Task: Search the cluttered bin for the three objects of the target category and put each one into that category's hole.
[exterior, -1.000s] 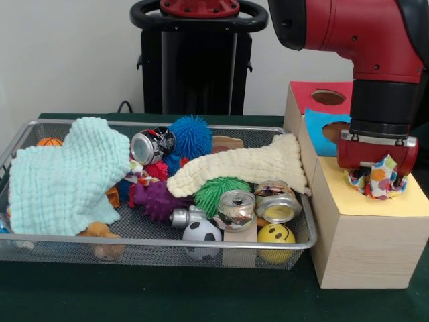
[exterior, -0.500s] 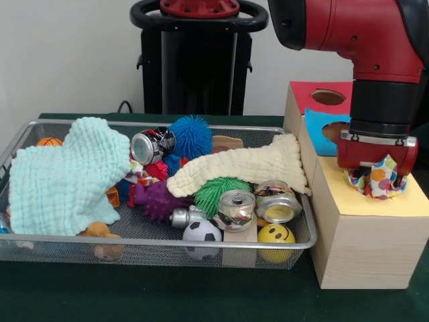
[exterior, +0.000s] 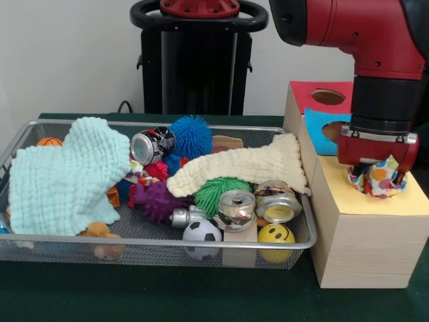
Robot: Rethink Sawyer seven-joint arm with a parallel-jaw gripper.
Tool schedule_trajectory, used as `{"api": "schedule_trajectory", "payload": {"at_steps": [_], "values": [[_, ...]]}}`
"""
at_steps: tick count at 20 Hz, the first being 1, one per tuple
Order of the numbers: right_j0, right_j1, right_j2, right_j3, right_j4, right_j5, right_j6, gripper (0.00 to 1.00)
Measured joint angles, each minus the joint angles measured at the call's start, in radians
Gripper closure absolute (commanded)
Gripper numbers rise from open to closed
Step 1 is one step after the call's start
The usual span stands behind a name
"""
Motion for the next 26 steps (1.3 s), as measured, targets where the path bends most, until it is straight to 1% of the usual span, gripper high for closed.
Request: {"api": "schedule_trajectory", "payload": {"at_steps": [7,26], "values": [[0.002,-0.029,-0.005,0.001,0.001,0.079,0.0,0.0],[0.003,-0.062,-0.012,0.002,0.0,0.153,0.0,0.0]]}}
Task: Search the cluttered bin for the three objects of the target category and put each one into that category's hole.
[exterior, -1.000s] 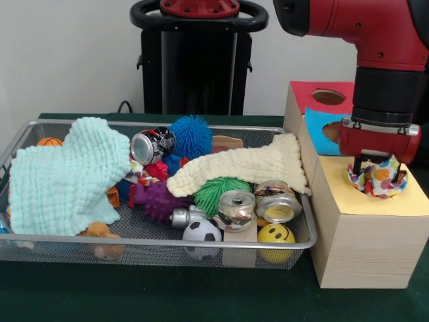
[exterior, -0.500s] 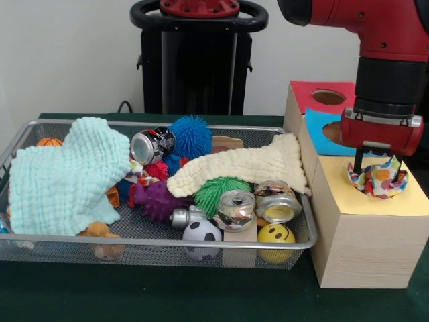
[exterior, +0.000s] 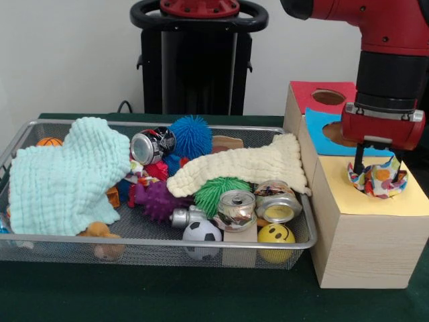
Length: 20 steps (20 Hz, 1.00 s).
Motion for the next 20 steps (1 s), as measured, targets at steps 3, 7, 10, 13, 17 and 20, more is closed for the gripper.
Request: {"api": "schedule_trajectory", "payload": {"at_steps": [3,7,10,13,17,20], "values": [[0.001,-0.012,-0.003,0.0,0.0,0.027,0.0,0.0],[0.001,-0.035,-0.005,0.001,-0.001,0.081,0.0,0.0],[0.001,-0.043,-0.01,0.005,-0.001,0.123,0.0,0.0],[0.001,-0.051,-0.016,0.015,-0.001,0.215,0.0,0.0],[0.001,-0.055,-0.022,0.017,-0.002,0.28,0.0,0.0],[0.001,-0.055,-0.027,0.019,-0.002,0.312,0.0,0.0]]}}
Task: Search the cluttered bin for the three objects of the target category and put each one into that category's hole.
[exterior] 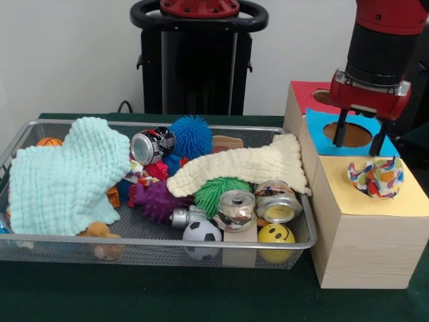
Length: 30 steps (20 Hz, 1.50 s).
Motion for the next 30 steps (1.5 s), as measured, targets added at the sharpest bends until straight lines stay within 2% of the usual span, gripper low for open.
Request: {"api": "schedule_trajectory", "payload": {"at_steps": [10,16,21,26,30], "values": [[0.001,-0.015,-0.004,0.008,0.0,0.022,0.0,0.0],[0.018,-0.072,-0.031,0.017,0.0,0.068,0.0,0.0],[0.046,-0.155,-0.061,0.021,0.0,0.155,0.0,0.0],[0.052,-0.199,-0.08,0.021,-0.001,0.156,0.0,0.0],[0.052,-0.202,-0.09,0.021,-0.001,0.141,0.0,0.0]]}}
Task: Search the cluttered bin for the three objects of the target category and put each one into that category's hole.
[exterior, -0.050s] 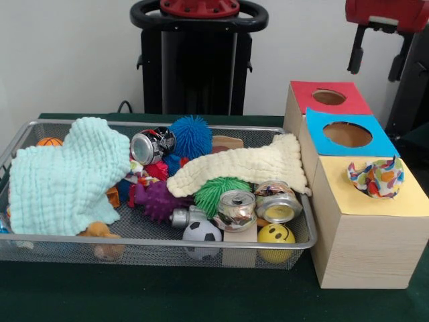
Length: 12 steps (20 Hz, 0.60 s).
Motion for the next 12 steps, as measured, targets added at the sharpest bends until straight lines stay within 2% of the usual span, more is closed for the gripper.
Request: {"api": "schedule_trajectory", "payload": {"at_steps": [4,5,12], "values": [[0.0,0.002,-0.006,0.0,-0.014,-0.01,0.0,0.0],[0.0,0.002,-0.008,0.0,-0.019,-0.012,0.0,1.0],[0.0,0.005,-0.008,0.0,-0.04,-0.012,0.0,1.0]]}}
